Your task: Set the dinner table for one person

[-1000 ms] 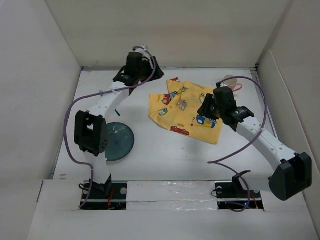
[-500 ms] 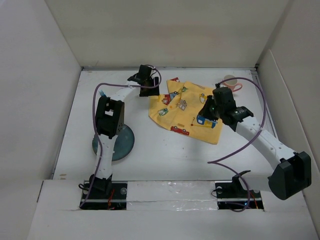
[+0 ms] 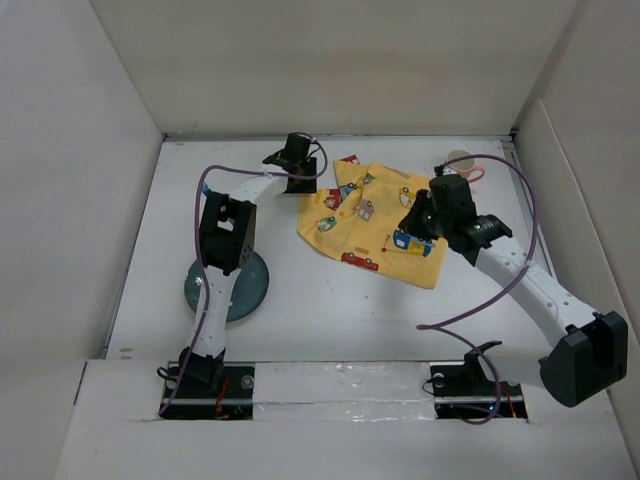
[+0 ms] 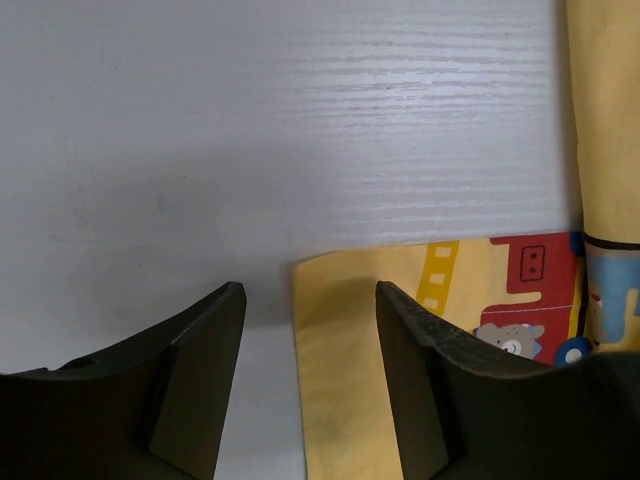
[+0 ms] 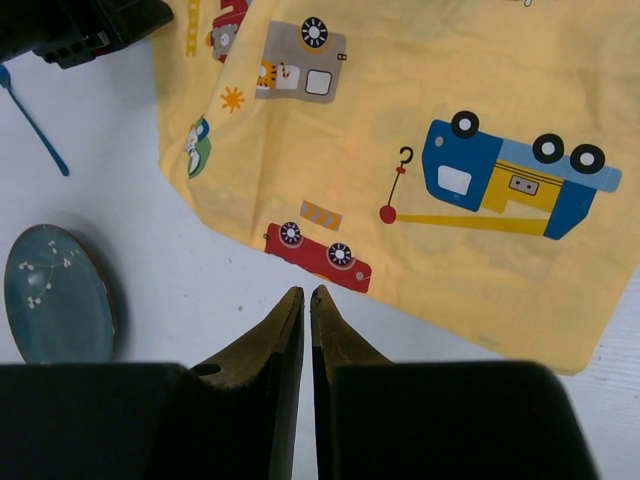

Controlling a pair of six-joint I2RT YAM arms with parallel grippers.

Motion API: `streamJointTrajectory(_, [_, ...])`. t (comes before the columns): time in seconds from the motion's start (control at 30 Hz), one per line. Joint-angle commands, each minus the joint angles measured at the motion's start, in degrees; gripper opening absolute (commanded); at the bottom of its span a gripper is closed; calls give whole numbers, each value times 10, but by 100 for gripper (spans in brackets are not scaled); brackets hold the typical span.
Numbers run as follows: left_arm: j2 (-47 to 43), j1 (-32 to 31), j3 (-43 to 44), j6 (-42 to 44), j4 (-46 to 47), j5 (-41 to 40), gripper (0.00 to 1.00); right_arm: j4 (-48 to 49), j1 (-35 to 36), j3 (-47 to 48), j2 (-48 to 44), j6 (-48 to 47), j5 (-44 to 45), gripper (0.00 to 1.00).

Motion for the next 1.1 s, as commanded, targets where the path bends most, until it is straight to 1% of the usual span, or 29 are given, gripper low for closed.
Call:
streamJointTrajectory(0.0, [27,-6,16,8,-16,-17,51,-4,-3,2,-24,-2,-5,13])
streamJointTrajectory(0.03, [33,-6,18,8,-17,-19,47,-6,-3,2,-26,-3,-3,13])
streamJointTrajectory(0.1, [34,-12,14,12,-15,-12,44,-7,-3,1,-30,-5,2,12])
streamJointTrajectory(0.13, [33,-12,9,13,-10,-14,38,-7,-3,0,-30,-5,3,12])
streamJointTrajectory(0.2, [34,-18,2,15,-3,-20,36,-4,-3,0,-32,-5,4,12])
streamJointTrajectory(0.23, [37,-18,1,15,-2,-19,33,-3,-3,1,-32,-5,2,12])
streamJointTrajectory(0.27, [38,-23,1,15,-2,-19,29,-2,-3,2,-32,-5,0,12])
streamJointTrajectory(0.3, [40,-23,1,12,-2,-25,20,-1,-3,2,-32,-5,1,12])
streamJointTrajectory(0.33, [39,-23,0,11,-2,-29,15,0,-3,3,-32,-6,0,12])
streamJointTrajectory(0.4, [36,-23,5,11,-4,-41,2,0,-3,0,-32,-8,5,12])
streamJointTrajectory(0.43, [26,-23,8,10,-7,-46,0,0,-3,-2,-30,-9,7,12])
streamJointTrajectory(0.47, [20,-23,9,9,-9,-48,0,0,-3,-6,-30,-11,10,12])
streamJointTrajectory(0.57, [-33,-7,12,-9,-9,-34,0,3,-3,-18,-24,-13,14,22])
streamJointTrajectory(0.6, [-78,8,-17,-29,3,-27,0,0,-3,-28,-20,-13,17,31])
streamJointTrajectory(0.63, [-105,8,-17,-39,3,-22,0,-3,-3,-28,-17,-14,17,31])
streamJointTrajectory(0.67, [-136,24,-38,-49,34,-18,0,-3,-3,-31,-14,-13,20,34])
streamJointTrajectory(0.7, [-164,32,-85,-57,51,-20,0,-4,-3,-38,-10,-13,21,41])
streamJointTrajectory(0.73, [-216,41,-106,-63,63,-22,0,-10,-3,-39,-5,-8,21,43])
streamJointTrajectory(0.8, [-256,62,-160,-79,86,-23,0,-18,-3,-44,8,-4,22,49])
streamJointTrajectory(0.83, [-289,62,-178,-82,89,-29,0,-28,-3,-48,12,2,23,49])
streamJointTrajectory(0.87, [-302,69,-193,-86,91,-37,0,-35,-3,-49,15,7,23,50])
streamJointTrajectory(0.9, [-330,69,-232,-87,94,-55,0,-42,-3,-53,18,9,25,50])
streamJointTrajectory(0.97, [-357,69,-269,-92,107,-63,0,-64,-3,-63,14,23,34,50])
streamJointTrajectory(1.03, [-404,74,-347,-112,129,-64,0,-85,3,-76,-4,48,49,49])
streamJointTrajectory(1.07, [-405,75,-347,-112,133,-64,0,-92,4,-81,-4,48,52,49])
